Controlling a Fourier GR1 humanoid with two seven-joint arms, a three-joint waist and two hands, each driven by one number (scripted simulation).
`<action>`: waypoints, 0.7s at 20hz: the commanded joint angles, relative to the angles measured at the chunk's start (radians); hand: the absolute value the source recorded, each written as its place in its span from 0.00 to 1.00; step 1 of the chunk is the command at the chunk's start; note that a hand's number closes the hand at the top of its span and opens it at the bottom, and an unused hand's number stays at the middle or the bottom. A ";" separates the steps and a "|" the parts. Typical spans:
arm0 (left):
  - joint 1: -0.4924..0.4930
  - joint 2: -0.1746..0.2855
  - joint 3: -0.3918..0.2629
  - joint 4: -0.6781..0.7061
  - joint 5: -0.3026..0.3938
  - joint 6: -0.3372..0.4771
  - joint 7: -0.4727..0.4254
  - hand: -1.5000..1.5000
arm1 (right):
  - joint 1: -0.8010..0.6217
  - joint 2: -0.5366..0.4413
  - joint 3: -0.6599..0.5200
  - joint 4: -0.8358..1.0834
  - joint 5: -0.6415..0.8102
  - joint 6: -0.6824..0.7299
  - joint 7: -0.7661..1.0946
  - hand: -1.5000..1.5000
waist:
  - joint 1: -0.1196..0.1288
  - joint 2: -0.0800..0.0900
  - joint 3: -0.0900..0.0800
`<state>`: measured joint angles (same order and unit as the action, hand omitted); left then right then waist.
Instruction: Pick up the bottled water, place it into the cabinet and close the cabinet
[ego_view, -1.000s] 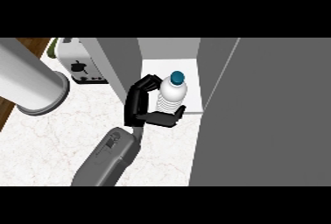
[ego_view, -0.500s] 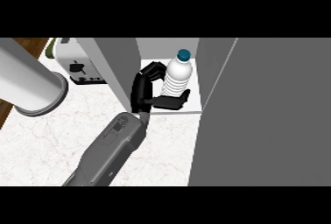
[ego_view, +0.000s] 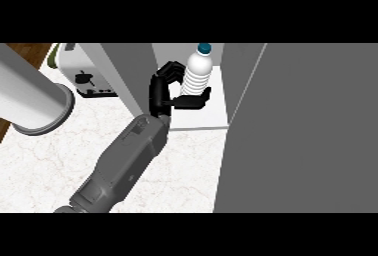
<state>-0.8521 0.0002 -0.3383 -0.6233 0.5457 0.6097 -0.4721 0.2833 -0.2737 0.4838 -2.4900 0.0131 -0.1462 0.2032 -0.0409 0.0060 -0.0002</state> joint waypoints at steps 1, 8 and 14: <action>-0.025 0.000 0.011 0.105 0.029 0.003 -0.065 1.00 | 0.040 -0.003 -0.013 -0.119 -0.041 0.003 0.028 0.00 | -0.002 0.001 0.000; -0.200 0.000 0.080 0.304 -0.008 0.069 -0.085 1.00 | 0.096 -0.025 -0.020 -0.079 -0.054 0.055 -0.076 0.00 | -0.018 0.006 0.000; -0.230 0.000 0.074 0.423 -0.026 0.064 -0.153 1.00 | 0.023 0.002 -0.031 -0.025 -0.052 0.058 -0.062 0.00 | -0.025 0.015 0.000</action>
<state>-1.0351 0.0014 -0.2705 -0.2794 0.5381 0.6675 -0.6040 0.3142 -0.2780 0.4545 -2.4808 -0.0058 -0.0963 0.1345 -0.0644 0.0174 -0.0004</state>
